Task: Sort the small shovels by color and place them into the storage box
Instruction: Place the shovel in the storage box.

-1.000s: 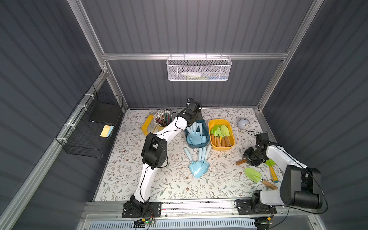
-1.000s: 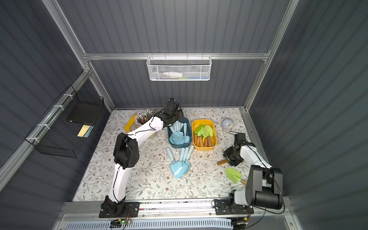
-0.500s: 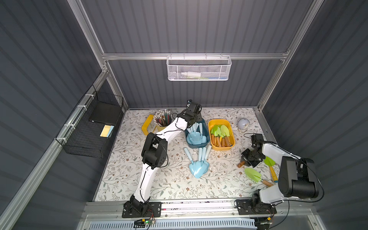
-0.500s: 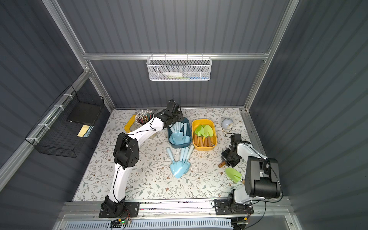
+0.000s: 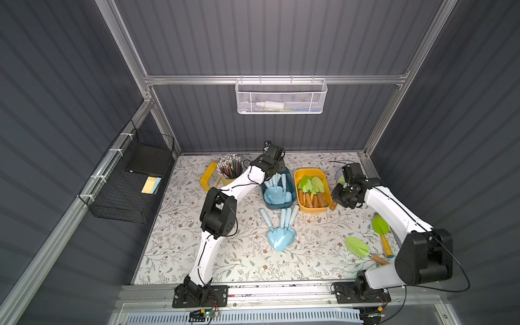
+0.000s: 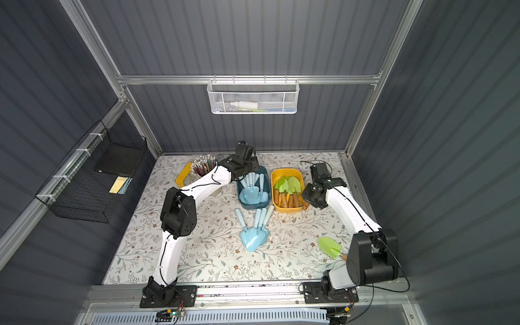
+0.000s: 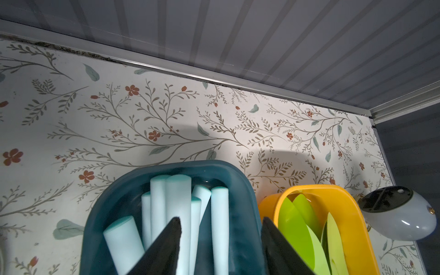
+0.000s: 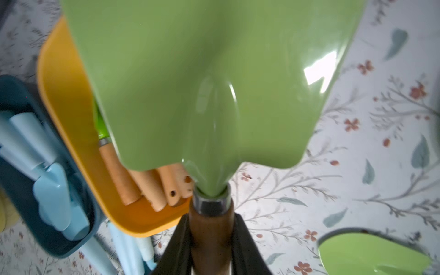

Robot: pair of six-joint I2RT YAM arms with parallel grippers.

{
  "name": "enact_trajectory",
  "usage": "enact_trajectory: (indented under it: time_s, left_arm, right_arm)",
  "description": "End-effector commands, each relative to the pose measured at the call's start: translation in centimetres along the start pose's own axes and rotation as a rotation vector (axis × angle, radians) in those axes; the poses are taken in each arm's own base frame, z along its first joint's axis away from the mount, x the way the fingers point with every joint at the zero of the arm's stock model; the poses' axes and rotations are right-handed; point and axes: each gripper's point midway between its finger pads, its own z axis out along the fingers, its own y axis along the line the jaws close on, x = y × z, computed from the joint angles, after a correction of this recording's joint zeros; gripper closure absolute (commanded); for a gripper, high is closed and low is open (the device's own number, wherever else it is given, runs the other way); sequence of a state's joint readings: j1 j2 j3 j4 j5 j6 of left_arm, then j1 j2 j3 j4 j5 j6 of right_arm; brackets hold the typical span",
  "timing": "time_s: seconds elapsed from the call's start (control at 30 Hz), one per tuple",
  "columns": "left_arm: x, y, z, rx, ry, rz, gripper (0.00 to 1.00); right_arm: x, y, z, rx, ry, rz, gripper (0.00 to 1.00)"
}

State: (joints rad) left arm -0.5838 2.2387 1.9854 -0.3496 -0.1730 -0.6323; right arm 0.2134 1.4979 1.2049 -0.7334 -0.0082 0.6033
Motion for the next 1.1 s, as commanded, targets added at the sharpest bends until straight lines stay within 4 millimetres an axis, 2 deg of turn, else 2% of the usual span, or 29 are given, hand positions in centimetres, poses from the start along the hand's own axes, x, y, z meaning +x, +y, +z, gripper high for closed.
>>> enact_trajectory:
  time_s: [0.0,0.1,0.17,0.4,0.47,0.53,0.63,0.77,0.93,1.0,1.07]
  left_arm:
    - [-0.5,0.0,-1.3,-0.011,-0.013,-0.012,0.44]
    - [-0.3,0.2,-1.5,-0.013,-0.014,-0.023,0.44]
    - [-0.2,0.4,-1.7,-0.019,-0.014,-0.030,0.43]
    - [0.2,1.2,-2.4,-0.040,-0.012,-0.049,0.43]
    - [0.5,1.5,-2.5,-0.050,-0.005,-0.054,0.43]
    - [0.7,1.7,-2.7,-0.058,0.002,-0.059,0.40]
    - [0.9,1.8,-3.4,-0.057,0.008,-0.070,0.29]
    - [2.5,1.5,-4.4,-0.059,0.037,-0.072,0.22]
    - [5.7,0.8,-5.5,-0.058,0.088,-0.068,0.21]
    - [7.2,0.6,-6.0,-0.054,0.114,-0.069,0.21]
    - [9.5,0.0,-6.4,-0.046,0.155,-0.060,0.21]
  right_arm:
    - [0.5,2.7,1.2,-0.019,0.067,-0.160,0.99]
    - [1.2,4.8,3.0,-0.042,0.128,-0.232,0.98]
    - [1.7,5.5,4.2,-0.033,0.159,-0.269,0.98]
    - [2.3,4.9,7.4,0.040,0.210,-0.322,0.95]
    - [2.3,4.6,7.8,0.059,0.219,-0.332,0.91]
    - [2.1,4.2,7.8,0.084,0.217,-0.328,0.81]
    - [1.3,4.0,7.1,0.111,0.176,-0.317,0.67]
    - [-1.2,4.5,4.6,0.122,0.062,-0.287,0.60]
    - [-4.4,4.9,0.9,0.099,-0.108,-0.213,0.57]
    - [-5.2,4.7,0.2,0.086,-0.144,-0.178,0.57]
    - [-5.5,4.5,-0.2,0.066,-0.163,-0.155,0.57]
